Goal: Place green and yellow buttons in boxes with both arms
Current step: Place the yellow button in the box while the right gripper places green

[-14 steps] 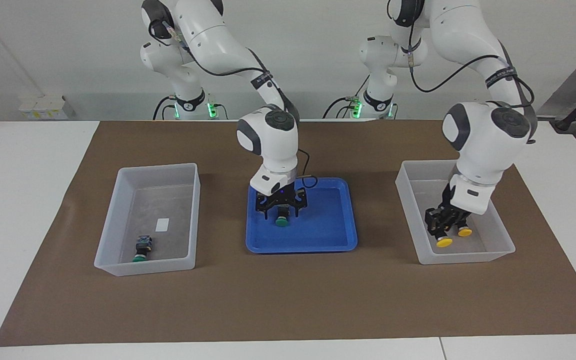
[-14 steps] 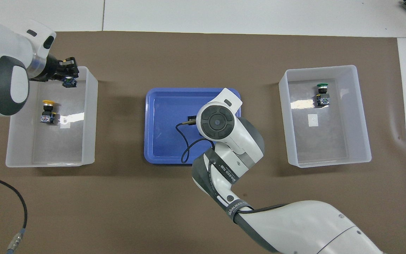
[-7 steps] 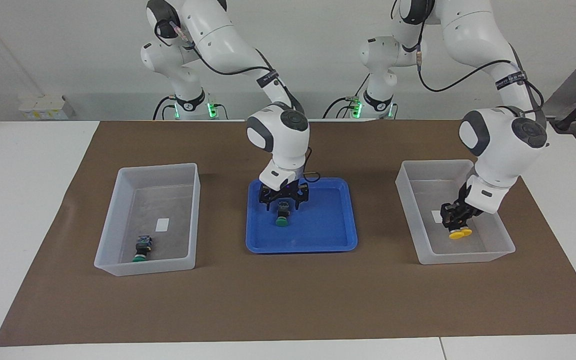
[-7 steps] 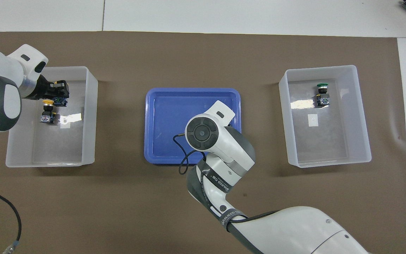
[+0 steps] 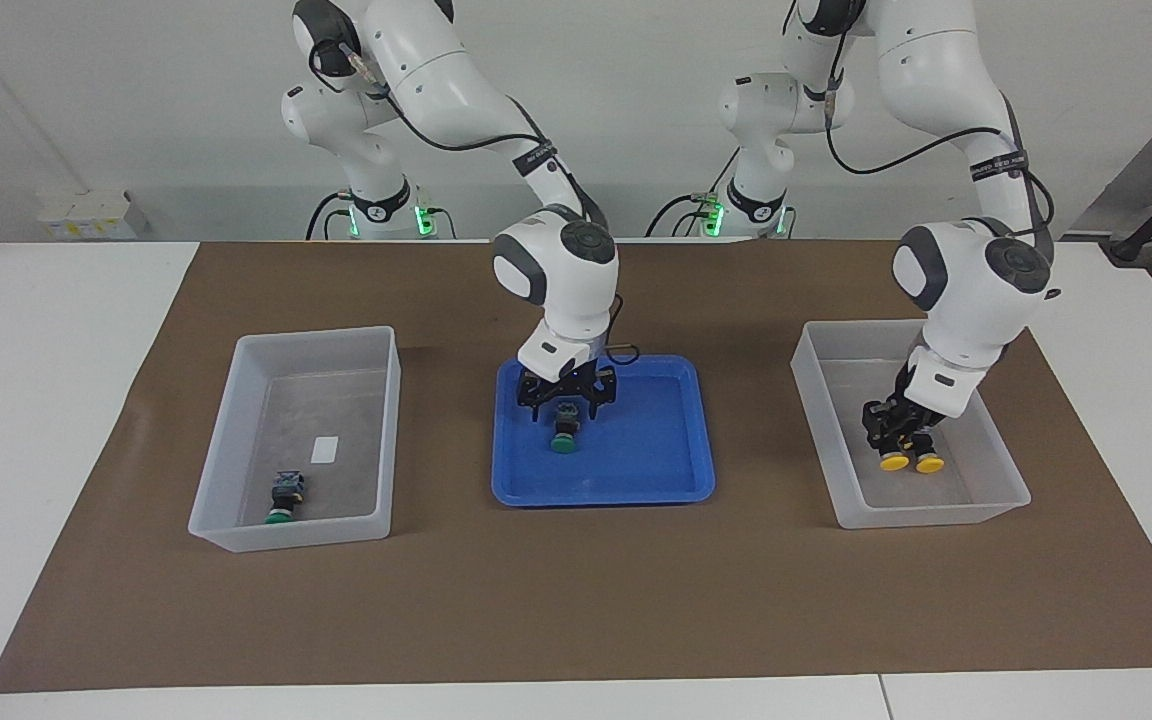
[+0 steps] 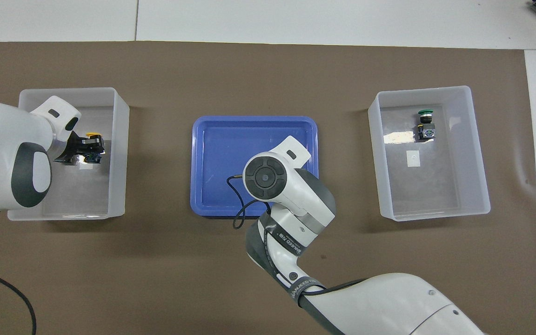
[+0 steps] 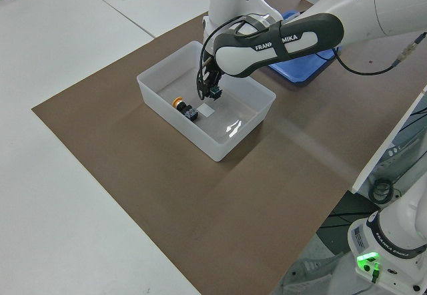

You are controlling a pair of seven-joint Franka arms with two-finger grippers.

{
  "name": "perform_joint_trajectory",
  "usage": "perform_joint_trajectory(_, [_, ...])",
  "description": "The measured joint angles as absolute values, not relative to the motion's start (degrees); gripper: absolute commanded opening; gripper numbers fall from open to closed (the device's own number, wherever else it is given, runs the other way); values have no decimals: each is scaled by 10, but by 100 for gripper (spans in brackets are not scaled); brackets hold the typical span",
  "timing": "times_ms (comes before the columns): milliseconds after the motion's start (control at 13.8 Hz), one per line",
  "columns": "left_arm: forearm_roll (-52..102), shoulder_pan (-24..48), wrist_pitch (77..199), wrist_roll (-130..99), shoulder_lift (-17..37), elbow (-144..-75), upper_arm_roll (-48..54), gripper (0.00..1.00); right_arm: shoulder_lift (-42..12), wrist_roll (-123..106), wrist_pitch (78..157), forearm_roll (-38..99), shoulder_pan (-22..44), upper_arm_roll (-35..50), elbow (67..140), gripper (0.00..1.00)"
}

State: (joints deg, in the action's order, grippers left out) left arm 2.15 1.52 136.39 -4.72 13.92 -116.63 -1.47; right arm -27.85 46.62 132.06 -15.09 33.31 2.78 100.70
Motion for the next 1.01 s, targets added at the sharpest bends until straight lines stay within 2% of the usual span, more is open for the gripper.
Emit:
perform_joint_trajectory(72, [22,15,1371,-47,139,-1173,-15,15,-277,467,1323,-151,333,28,1007,0])
perform_joint_trajectory(144, [22,15,1377,-47,139,-1177,-15,50,-274,468,1326,-151,332,27,1006,0])
perform_joint_trajectory(217, [22,15,1379,-47,139,-1179,-15,61,-264,469,1325,-151,328,26,1004,0])
perform_joint_trajectory(289, [22,15,1380,-46,139,-1179,-15,67,-248,469,1314,-151,320,25,1003,0])
perform_joint_trajectory(506, [21,15,1377,-44,137,-1169,-14,67,-174,468,1251,-151,280,25,1003,0])
perform_joint_trajectory(650, [21,16,1342,-44,138,-1135,-14,67,-136,450,1213,-151,252,25,1004,0])
perform_joint_trajectory(1011, [16,16,1157,-42,147,-974,-14,67,-92,294,1173,-142,166,25,1014,0])
